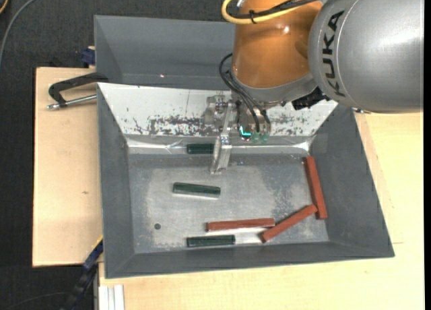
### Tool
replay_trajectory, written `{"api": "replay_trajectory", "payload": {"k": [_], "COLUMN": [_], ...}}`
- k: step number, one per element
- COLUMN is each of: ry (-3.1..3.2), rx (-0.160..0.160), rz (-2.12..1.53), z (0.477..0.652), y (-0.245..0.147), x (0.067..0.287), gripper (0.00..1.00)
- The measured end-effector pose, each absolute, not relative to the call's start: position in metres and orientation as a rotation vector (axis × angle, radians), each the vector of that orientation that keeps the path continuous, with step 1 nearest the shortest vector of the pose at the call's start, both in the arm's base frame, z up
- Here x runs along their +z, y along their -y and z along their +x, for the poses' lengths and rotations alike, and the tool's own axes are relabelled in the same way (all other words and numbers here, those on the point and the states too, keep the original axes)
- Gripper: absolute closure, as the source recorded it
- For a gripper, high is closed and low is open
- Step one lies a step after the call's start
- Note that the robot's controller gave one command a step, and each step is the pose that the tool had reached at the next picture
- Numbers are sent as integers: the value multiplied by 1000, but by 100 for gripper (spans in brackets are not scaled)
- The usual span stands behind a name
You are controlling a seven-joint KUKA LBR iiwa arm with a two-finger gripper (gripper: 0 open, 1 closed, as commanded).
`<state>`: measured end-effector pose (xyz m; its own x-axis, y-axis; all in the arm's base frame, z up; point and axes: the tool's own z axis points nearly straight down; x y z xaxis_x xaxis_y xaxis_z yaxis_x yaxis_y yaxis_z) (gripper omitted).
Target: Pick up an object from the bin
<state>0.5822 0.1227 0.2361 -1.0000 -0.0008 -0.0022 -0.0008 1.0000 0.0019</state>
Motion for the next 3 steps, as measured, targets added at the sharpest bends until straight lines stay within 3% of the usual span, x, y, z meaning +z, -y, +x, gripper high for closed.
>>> {"api": "replay_trajectory", "payload": {"k": [1, 2, 3], "ry": [-3140, -3134, -3129], "rx": [4, 6, 6], "rz": [54, 55, 13], "z": [516, 518, 516], "y": [-121, -121, -123], "x": [70, 73, 237], "gripper": [0, 100, 100]}}
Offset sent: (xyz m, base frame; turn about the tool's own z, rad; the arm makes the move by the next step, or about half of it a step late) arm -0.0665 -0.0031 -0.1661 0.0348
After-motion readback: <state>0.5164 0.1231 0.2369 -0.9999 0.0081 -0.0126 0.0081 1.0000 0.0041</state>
